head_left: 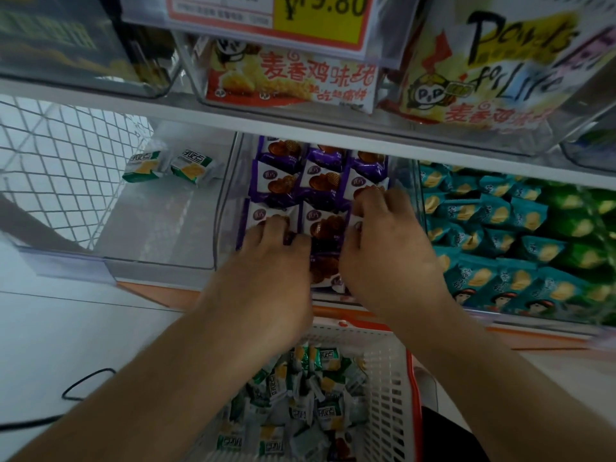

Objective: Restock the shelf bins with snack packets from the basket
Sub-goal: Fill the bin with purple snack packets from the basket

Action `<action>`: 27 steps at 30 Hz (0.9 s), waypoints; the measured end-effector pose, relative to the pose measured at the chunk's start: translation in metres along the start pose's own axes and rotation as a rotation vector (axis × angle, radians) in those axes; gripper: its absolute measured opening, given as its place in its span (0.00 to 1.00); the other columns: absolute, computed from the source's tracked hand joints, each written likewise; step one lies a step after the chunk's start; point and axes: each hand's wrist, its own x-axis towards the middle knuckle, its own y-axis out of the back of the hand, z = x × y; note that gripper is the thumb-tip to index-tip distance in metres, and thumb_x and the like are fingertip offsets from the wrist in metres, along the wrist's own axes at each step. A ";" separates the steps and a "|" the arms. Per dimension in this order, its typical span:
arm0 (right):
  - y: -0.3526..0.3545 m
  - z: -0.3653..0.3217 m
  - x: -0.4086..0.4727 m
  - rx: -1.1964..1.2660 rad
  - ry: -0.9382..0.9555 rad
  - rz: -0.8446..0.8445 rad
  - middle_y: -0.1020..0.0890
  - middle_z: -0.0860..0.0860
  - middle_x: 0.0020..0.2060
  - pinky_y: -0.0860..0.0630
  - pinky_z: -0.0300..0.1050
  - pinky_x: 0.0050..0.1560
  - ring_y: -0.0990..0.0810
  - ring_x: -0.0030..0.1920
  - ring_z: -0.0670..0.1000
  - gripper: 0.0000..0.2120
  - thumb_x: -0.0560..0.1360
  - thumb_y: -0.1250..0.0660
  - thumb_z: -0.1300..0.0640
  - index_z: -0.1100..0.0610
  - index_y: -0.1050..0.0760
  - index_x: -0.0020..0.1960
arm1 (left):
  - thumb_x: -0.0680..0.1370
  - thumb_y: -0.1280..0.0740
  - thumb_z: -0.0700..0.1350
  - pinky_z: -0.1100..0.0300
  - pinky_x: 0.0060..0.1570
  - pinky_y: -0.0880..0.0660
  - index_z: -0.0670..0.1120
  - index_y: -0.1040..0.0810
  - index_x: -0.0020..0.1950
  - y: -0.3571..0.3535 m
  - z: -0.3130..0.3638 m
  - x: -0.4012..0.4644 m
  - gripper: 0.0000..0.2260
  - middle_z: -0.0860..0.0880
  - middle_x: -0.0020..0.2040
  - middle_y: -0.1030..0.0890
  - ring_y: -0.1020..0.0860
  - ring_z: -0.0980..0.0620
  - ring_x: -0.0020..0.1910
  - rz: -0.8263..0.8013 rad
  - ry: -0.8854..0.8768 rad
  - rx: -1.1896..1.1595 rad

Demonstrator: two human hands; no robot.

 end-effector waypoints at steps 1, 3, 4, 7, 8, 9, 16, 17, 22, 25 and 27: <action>0.002 0.000 -0.001 -0.047 -0.046 -0.056 0.29 0.57 0.63 0.20 0.58 0.53 0.23 0.57 0.61 0.19 0.77 0.35 0.60 0.59 0.30 0.67 | 0.84 0.43 0.57 0.47 0.70 0.29 0.51 0.42 0.81 -0.004 0.001 -0.001 0.27 0.45 0.76 0.39 0.39 0.44 0.75 -0.019 -0.021 -0.026; 0.004 -0.003 -0.005 -0.142 -0.087 -0.221 0.30 0.57 0.66 0.22 0.57 0.62 0.26 0.63 0.61 0.25 0.75 0.34 0.59 0.59 0.32 0.70 | 0.83 0.53 0.64 0.45 0.73 0.32 0.52 0.47 0.83 -0.014 0.001 -0.003 0.31 0.45 0.78 0.40 0.42 0.42 0.78 -0.064 -0.044 -0.002; 0.003 -0.005 -0.007 -0.188 -0.068 -0.284 0.31 0.57 0.67 0.25 0.54 0.66 0.28 0.65 0.60 0.27 0.74 0.33 0.58 0.58 0.32 0.72 | 0.80 0.58 0.67 0.44 0.76 0.35 0.52 0.49 0.84 -0.018 0.000 -0.004 0.34 0.45 0.80 0.41 0.45 0.41 0.80 -0.082 -0.046 0.017; 0.007 -0.005 -0.006 -0.179 -0.055 -0.333 0.32 0.56 0.68 0.28 0.52 0.69 0.30 0.67 0.59 0.27 0.74 0.33 0.59 0.58 0.31 0.73 | 0.83 0.56 0.67 0.43 0.81 0.49 0.54 0.59 0.84 -0.026 -0.004 0.000 0.34 0.44 0.84 0.52 0.57 0.41 0.83 -0.126 -0.027 0.030; 0.009 -0.003 -0.004 -0.142 -0.059 -0.315 0.31 0.56 0.68 0.26 0.52 0.68 0.28 0.66 0.59 0.26 0.74 0.33 0.61 0.58 0.29 0.72 | 0.84 0.53 0.66 0.44 0.80 0.53 0.55 0.61 0.84 -0.026 -0.005 0.002 0.33 0.45 0.84 0.55 0.60 0.42 0.83 -0.141 -0.023 0.032; 0.012 -0.002 -0.003 -0.111 -0.063 -0.293 0.30 0.55 0.66 0.24 0.53 0.65 0.26 0.65 0.59 0.25 0.73 0.33 0.63 0.58 0.28 0.70 | 0.84 0.51 0.66 0.44 0.80 0.55 0.56 0.62 0.84 -0.024 -0.005 0.003 0.34 0.46 0.84 0.57 0.61 0.43 0.82 -0.151 -0.024 0.035; 0.044 -0.004 -0.014 0.146 -0.116 -0.310 0.16 0.50 0.41 0.17 0.51 0.39 0.18 0.41 0.52 0.15 0.71 0.38 0.69 0.52 0.17 0.43 | 0.81 0.37 0.48 0.45 0.68 0.30 0.51 0.33 0.77 -0.015 -0.005 -0.007 0.23 0.47 0.71 0.31 0.35 0.45 0.70 0.156 -0.092 -0.093; 0.046 -0.004 -0.017 0.205 -0.151 -0.432 0.15 0.51 0.38 0.16 0.51 0.38 0.16 0.40 0.52 0.15 0.71 0.37 0.68 0.52 0.16 0.39 | 0.81 0.37 0.46 0.47 0.61 0.25 0.50 0.28 0.72 -0.014 -0.003 -0.011 0.18 0.48 0.64 0.27 0.30 0.47 0.63 0.188 -0.097 -0.151; 0.027 0.012 -0.060 -0.182 -0.052 -0.909 0.16 0.54 0.40 0.17 0.52 0.48 0.16 0.43 0.55 0.07 0.76 0.35 0.62 0.57 0.17 0.46 | 0.82 0.39 0.48 0.58 0.39 0.22 0.56 0.26 0.54 -0.020 0.003 -0.047 0.03 0.55 0.45 0.21 0.24 0.58 0.39 0.018 -0.085 -0.161; 0.022 0.018 -0.074 -0.179 -0.035 -0.758 0.18 0.48 0.43 0.18 0.48 0.47 0.18 0.44 0.50 0.09 0.79 0.36 0.59 0.50 0.19 0.47 | 0.82 0.39 0.49 0.57 0.42 0.20 0.57 0.26 0.58 -0.027 0.003 -0.054 0.06 0.56 0.50 0.22 0.23 0.58 0.43 0.068 -0.061 -0.192; 0.024 0.012 -0.071 0.022 -0.087 -0.472 0.19 0.48 0.42 0.17 0.51 0.42 0.19 0.41 0.49 0.08 0.80 0.37 0.60 0.49 0.22 0.47 | 0.83 0.39 0.48 0.55 0.49 0.20 0.54 0.26 0.64 -0.028 0.002 -0.048 0.10 0.55 0.55 0.23 0.23 0.57 0.49 0.181 -0.065 -0.282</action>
